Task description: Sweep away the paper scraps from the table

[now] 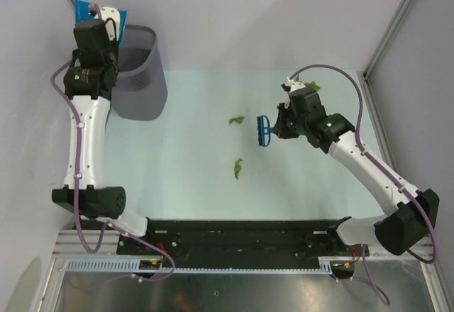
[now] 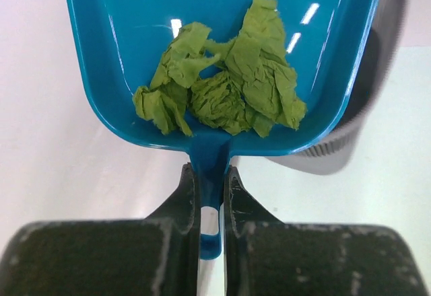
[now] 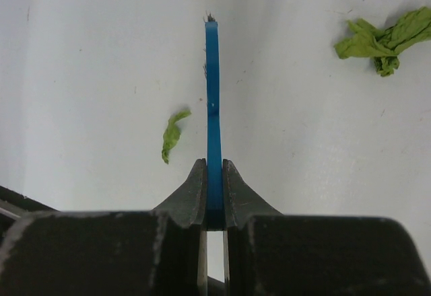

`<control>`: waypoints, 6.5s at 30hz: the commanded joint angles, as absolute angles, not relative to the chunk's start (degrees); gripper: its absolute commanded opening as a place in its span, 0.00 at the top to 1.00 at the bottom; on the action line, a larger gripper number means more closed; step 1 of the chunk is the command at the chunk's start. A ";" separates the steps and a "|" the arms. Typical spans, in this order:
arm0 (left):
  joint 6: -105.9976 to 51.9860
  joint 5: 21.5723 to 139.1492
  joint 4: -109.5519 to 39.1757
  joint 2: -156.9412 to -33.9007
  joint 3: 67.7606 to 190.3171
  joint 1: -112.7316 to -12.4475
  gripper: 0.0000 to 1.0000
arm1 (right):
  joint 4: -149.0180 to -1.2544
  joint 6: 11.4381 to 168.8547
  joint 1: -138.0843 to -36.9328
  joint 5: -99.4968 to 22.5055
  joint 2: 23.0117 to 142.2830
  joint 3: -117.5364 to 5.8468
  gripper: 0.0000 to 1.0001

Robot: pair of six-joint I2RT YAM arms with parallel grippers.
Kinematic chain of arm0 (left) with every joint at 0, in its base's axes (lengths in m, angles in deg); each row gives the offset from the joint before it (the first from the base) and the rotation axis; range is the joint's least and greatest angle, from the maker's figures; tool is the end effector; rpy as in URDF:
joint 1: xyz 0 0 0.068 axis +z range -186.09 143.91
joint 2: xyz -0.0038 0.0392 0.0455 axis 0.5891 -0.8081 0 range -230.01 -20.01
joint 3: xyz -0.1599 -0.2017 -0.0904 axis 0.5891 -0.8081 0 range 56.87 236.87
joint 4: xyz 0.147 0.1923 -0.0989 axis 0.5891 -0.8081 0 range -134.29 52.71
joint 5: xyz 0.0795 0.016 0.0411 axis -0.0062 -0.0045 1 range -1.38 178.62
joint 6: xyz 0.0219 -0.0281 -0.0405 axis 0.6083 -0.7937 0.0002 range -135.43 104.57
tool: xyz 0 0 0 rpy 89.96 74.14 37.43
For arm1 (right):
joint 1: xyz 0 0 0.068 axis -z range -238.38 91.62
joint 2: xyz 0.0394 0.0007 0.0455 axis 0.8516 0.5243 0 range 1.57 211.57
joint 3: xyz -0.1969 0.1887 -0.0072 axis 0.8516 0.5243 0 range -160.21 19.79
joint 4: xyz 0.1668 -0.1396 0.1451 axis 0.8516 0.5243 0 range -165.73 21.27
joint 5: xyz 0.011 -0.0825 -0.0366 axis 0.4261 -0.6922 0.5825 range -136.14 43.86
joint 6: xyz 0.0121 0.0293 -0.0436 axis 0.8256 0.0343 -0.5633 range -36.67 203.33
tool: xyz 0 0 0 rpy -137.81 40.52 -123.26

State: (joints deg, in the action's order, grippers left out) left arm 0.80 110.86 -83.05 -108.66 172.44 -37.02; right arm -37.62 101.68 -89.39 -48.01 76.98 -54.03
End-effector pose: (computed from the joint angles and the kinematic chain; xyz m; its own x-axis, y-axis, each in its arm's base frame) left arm 0.3064 0.0085 0.5074 -0.4058 0.2652 -0.8747 -0.2393 0.8928 0.3817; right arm 0.2443 0.1457 0.3521 -0.6751 -0.0386 -0.7368 -0.2958 0.9290 0.2223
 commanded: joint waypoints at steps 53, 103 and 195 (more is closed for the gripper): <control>118.62 154.10 12.63 -122.59 157.85 -45.05 1.00 | -39.52 96.87 -90.98 -42.73 69.15 -48.24 1.00; 4.88 92.05 -85.99 -97.01 121.04 -64.31 1.00 | -84.39 122.34 -77.45 -22.05 96.73 -55.00 1.00; 12.00 83.27 -85.81 -128.65 137.12 -71.78 1.00 | -39.45 95.99 -90.73 -21.24 103.35 -73.20 1.00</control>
